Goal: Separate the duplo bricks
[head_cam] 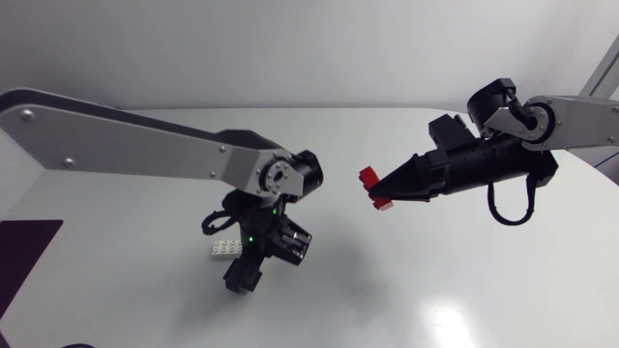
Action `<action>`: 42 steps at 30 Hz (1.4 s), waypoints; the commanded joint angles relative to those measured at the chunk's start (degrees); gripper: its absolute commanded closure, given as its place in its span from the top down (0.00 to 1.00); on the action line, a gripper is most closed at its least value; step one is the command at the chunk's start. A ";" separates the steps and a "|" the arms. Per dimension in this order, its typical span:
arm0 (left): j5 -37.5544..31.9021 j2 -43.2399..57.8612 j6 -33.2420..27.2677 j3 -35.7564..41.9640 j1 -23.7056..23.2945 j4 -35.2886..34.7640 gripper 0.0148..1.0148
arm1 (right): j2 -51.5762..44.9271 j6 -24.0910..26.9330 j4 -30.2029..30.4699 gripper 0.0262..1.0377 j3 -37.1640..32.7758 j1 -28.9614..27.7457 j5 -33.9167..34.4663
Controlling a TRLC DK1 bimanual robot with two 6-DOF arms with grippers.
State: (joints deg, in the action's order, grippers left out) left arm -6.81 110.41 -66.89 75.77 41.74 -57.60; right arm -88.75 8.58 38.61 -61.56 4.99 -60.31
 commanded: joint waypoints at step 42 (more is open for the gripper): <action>74.31 -8.90 57.05 7.73 -16.25 36.51 0.90 | 10.62 -28.71 -33.07 0.18 9.97 1.25 -11.93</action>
State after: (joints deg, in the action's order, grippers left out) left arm 65.98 100.20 -14.24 83.22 25.41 -22.94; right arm -76.79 -17.39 6.74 -52.86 6.63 -71.35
